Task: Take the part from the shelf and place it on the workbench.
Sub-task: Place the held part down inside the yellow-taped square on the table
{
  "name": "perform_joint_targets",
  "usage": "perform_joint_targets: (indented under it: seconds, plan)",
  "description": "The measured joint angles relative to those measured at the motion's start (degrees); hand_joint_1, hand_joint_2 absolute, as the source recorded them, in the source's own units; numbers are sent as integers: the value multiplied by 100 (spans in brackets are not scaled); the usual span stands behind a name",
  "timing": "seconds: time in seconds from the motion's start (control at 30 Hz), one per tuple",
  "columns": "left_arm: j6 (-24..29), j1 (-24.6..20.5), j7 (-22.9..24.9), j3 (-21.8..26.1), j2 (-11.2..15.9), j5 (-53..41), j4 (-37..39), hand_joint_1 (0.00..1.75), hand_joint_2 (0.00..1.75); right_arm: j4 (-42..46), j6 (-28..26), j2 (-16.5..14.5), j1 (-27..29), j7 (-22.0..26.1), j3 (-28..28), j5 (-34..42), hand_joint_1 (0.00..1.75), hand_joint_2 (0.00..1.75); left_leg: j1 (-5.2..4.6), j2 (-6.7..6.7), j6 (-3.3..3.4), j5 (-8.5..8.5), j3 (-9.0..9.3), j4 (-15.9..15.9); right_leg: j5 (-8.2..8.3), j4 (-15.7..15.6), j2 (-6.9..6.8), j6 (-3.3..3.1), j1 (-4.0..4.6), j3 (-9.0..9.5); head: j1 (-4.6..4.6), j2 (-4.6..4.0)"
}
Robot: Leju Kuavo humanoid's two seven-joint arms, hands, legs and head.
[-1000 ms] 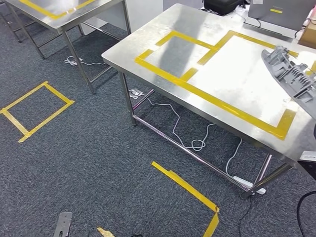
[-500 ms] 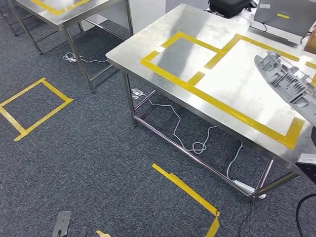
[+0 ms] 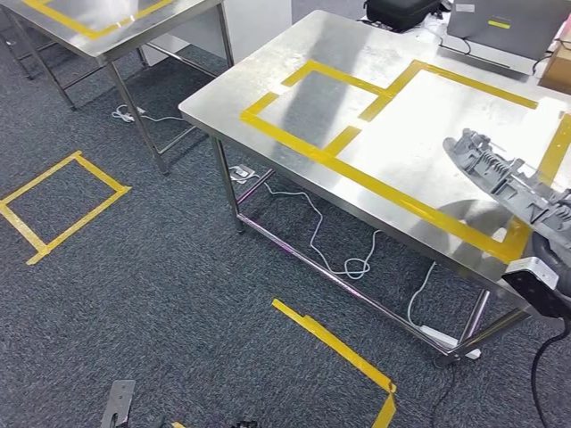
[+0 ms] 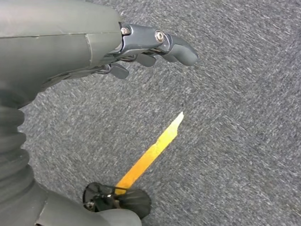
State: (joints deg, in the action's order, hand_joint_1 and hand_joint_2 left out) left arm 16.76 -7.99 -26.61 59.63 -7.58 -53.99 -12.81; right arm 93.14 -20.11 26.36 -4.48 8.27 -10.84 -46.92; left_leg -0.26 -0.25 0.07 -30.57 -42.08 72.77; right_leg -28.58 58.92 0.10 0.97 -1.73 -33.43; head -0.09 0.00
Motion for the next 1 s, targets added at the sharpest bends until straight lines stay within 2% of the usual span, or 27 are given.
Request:
perform_joint_targets:
  seconds: [0.07,0.13,0.23,0.27,0.33,0.4,0.43,0.47,0.5,0.57,0.6,0.63,0.73,0.8,0.83,0.9,0.93,0.97,1.0]
  plan:
    - [1,-21,14,-18,1,0,0,0,175,-289,47,0,-92,-41,80,-75,175,175,-12,-3,63,378,368,-790,-21,2,1,24,10,24,1,0]
    - [2,-39,19,-24,2,0,0,0,175,-497,55,0,-156,-54,139,-107,175,175,-33,-5,106,491,587,-1261,-33,1,-2,70,23,23,7,0]
    - [2,-42,28,-30,-2,0,0,0,175,-675,54,4,-229,-57,207,-122,175,175,-34,-2,160,481,623,-1362,-44,-26,-11,157,15,19,11,0]
    - [2,-44,30,-32,-4,0,0,0,175,-720,53,7,-251,-57,228,-123,175,175,-24,2,192,494,639,-1394,-103,40,-12,177,12,-17,14,0]
    - [2,-53,31,-38,-7,0,0,0,175,-801,53,12,-293,-57,258,-123,175,175,-13,8,242,511,663,-1440,-379,534,-13,198,11,-262,23,0]
    - [2,-54,31,-43,-7,0,0,0,175,-872,53,13,-314,-57,284,-123,175,175,-27,8,265,504,663,-1439,-682,1290,-12,214,12,-642,25,0]
    - [2,-51,31,-45,-11,0,0,0,175,-904,53,13,-313,-57,299,-123,175,175,-34,8,269,500,666,-1437,-723,1513,-13,221,12,-766,23,0]
    - [2,-48,31,-48,-16,0,0,0,175,-932,53,13,-315,-57,316,-123,175,175,-37,8,271,497,669,-1436,-648,1521,-14,225,12,-789,25,0]
    - [2,-47,32,-50,-20,0,0,0,175,-954,56,13,-323,-59,329,-127,175,175,-37,7,269,494,676,-1434,-474,1300,-16,225,10,-696,25,0]
    - [9,-50,45,-52,-26,2,0,0,175,-996,84,15,-349,-85,346,-152,175,175,-45,5,244,478,686,-1420,-95,507,-29,218,12,-313,26,0]
    - [15,-52,54,-53,-27,3,0,0,175,-1024,109,16,-361,-107,354,-169,175,175,-55,2,221,472,682,-1407,3,194,-30,201,17,-149,22,0]
    - [21,-52,62,-54,-27,4,0,0,175,-1075,135,17,-365,-130,366,-185,175,175,-64,0,194,472,677,-1396,36,12,-29,181,27,-50,20,0]
    - [30,-49,68,-58,-20,4,0,0,175,-1337,162,17,-333,-138,397,-212,175,175,-53,-4,113,473,665,-1373,43,-51,-22,100,41,-5,18,0]
    - [26,-53,60,-64,-14,3,0,0,175,-1510,157,16,-314,-88,407,-221,175,175,-39,-3,49,306,580,-1148,60,-67,-27,36,17,10,-1,0]
    - [17,-55,53,-67,-12,1,0,0,175,-1589,158,12,-308,-62,417,-226,175,175,-26,-2,17,142,462,-870,64,-73,-30,12,8,16,-14,0]
    - [-24,-55,40,-75,-17,-2,0,0,175,-1761,178,1,-301,-38,449,-243,175,175,2,1,-29,-209,126,-105,62,-72,-31,-10,8,16,-30,0]
    - [-65,-54,27,-81,-17,-1,0,0,175,-1856,200,-5,-300,-37,471,-256,175,175,13,1,-41,-288,5,168,62,-72,-30,-11,8,16,-30,0]
    - [-117,-56,4,-90,-17,2,0,0,175,-1953,226,-9,-304,-34,493,-270,175,175,19,1,-45,-264,-30,252,62,-72,-29,-10,8,17,-31,0]
    - [-176,-61,-26,-102,-15,3,0,0,175,-2053,252,-13,-313,-30,518,-290,175,175,24,1,-42,-133,45,101,61,-71,-27,-9,7,22,-31,0]
